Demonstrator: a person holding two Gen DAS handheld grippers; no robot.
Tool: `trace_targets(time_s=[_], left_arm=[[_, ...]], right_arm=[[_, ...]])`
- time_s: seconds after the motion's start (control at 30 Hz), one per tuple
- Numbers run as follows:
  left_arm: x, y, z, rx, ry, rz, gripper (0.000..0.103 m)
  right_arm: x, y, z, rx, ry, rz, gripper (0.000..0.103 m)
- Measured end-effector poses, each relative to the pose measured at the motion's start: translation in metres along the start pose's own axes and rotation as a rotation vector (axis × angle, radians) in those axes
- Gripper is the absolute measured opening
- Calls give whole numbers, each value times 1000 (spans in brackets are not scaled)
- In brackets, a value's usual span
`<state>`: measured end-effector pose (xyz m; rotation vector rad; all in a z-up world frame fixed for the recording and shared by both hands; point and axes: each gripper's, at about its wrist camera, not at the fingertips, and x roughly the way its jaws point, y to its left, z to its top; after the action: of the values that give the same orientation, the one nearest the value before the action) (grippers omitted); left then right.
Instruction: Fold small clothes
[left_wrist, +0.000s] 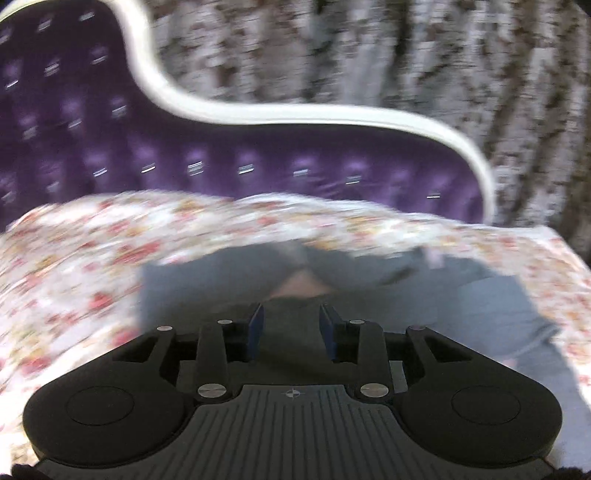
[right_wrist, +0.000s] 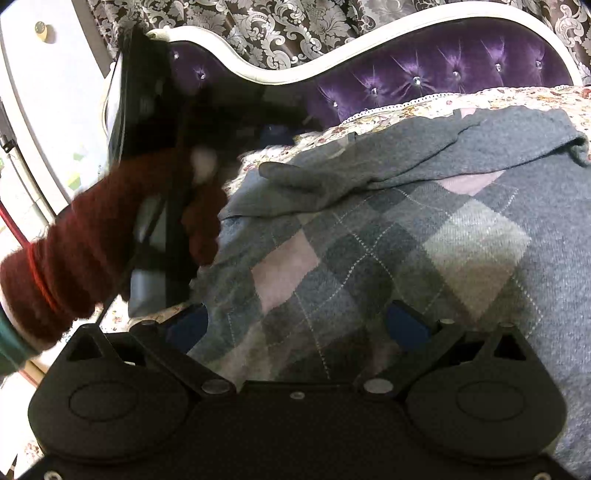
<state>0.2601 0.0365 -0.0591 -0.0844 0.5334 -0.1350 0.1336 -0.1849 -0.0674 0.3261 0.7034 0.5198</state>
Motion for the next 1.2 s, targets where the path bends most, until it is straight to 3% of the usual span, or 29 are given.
trace_targets(time_s=[0.13,0.3,0.4,0.47,0.57,0.7,0.8,0.9,1.2], left_arm=[[9,31,-14,-93,50,66,35],[2,38,-25,-70,5,47,39],[0,42,-31,-105,-11,16,39],[2,50,-31,-150,-11,-17,39],[3,56,-33,-184,-13,-43,39],[4,54,-32,-175,-10,-36,39],[4,55,-32,-183,-11,-46,40],[4,59,-32,-194,-7,-61,40],[5,59,-30,-180,-5,-89,50]], right_arm=[[2,2,0,-16,8,-13,102],[4,6,4,-31,31,-26,102],[3,4,13,-12,65,-13,101],[-1,-2,27,21,73,6,89],[-14,-17,53,63,13,-2,89],[-15,-44,95,72,-47,-77,89],[5,-73,123,69,-71,-151,83],[33,-107,143,145,-64,-170,74],[87,-142,160,200,-58,-227,71]])
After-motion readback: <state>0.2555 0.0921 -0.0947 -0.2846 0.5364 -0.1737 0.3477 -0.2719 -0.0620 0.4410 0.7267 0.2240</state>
